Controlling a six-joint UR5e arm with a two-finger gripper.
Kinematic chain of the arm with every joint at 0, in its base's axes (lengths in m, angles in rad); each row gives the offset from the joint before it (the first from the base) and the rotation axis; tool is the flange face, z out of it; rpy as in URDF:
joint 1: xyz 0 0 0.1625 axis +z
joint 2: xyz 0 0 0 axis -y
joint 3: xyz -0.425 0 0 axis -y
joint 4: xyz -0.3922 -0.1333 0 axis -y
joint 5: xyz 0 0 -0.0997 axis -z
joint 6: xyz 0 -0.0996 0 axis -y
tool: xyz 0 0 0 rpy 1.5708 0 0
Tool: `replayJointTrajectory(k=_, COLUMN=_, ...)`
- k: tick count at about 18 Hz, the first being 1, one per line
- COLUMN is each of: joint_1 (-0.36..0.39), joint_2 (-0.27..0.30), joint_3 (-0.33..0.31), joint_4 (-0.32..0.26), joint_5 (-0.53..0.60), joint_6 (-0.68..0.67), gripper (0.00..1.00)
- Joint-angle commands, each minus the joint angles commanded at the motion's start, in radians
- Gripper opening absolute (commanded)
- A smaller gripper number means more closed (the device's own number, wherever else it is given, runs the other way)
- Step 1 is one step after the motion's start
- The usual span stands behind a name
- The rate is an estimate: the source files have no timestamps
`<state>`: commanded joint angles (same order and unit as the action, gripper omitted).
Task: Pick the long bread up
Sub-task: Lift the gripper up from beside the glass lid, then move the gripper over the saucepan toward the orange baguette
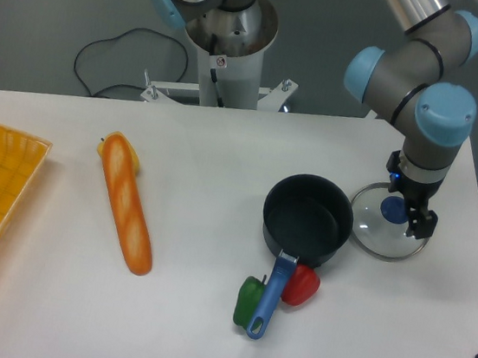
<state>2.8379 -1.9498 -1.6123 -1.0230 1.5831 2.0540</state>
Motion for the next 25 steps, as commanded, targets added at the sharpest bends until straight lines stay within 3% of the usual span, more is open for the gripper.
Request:
replayJointTrajectory(k=11, joint_1=-0.014, joint_2=0.022, joint_3=-0.009, joint_4=-0.032, joint_5=-0.014, joint_6=-0.034, gripper=1.0)
replayJointTrajectory(k=18, joint_1=-0.054, joint_2=0.034, joint_3=-0.012, joint_4=-0.054, joint_5=-0.043, joint_6=-0.262, gripper=1.0)
replayJointTrajectory(k=25, joint_1=-0.146, joint_2=0.035, joint_3=-0.012, joint_4=-0.049, joint_5=-0.109, joint_6=-0.676, gripper=1.0)
